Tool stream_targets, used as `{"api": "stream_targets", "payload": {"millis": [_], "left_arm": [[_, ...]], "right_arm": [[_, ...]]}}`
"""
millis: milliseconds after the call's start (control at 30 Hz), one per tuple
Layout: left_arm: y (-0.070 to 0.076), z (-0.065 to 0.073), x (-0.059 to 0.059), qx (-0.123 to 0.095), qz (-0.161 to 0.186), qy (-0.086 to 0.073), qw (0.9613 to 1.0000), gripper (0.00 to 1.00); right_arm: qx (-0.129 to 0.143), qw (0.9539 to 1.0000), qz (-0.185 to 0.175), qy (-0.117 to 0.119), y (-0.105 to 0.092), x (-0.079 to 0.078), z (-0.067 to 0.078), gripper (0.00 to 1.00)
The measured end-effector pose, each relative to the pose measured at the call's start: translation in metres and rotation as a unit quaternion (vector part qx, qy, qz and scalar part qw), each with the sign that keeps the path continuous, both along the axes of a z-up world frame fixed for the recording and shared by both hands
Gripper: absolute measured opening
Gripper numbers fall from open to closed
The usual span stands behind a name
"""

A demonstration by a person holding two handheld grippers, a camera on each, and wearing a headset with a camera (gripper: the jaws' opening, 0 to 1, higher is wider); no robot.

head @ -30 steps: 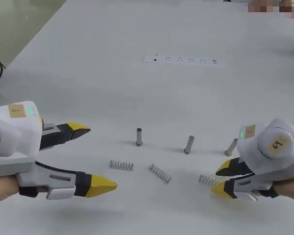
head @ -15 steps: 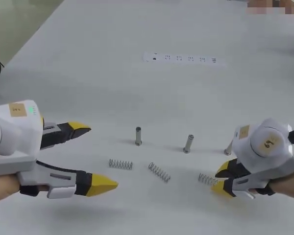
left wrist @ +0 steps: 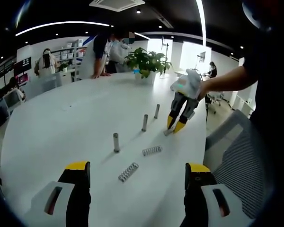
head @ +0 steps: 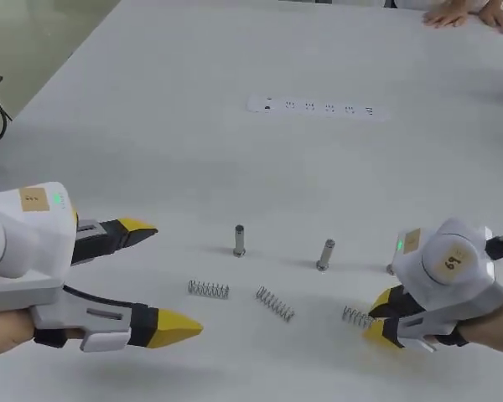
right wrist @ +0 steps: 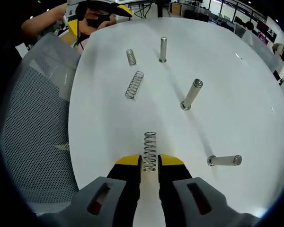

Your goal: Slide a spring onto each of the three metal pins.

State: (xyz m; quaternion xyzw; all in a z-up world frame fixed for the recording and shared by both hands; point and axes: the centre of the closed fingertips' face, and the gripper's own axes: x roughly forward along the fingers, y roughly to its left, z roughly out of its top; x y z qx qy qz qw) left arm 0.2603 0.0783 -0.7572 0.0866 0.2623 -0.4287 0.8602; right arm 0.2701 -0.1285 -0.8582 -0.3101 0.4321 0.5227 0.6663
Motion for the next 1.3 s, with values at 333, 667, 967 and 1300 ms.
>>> {"api": "stream_targets", "payload": {"millis": [333,667,967,1300], "left_arm": [[-0.003,0.000,0.000,-0.002,-0.006,0.001,1.0000,0.78],[-0.006,-0.005,-0.003,-0.001,-0.013,0.007,0.9999,0.78],[-0.016,-0.006,-0.007,-0.019,-0.024,0.008,0.9995,0.77],[-0.032,-0.008,-0.011,-0.030,-0.056,0.001,0.9980,0.67]], "right_arm": [[-0.006,0.9997,0.021,-0.014,0.000,0.004,0.001,0.08],[-0.002,0.9996,0.019,-0.020,0.001,0.007,0.010,0.08],[-0.002,0.9992,0.031,-0.023,0.001,0.005,0.021,0.08],[0.003,0.9984,0.049,-0.026,0.008,0.001,0.034,0.08]]}}
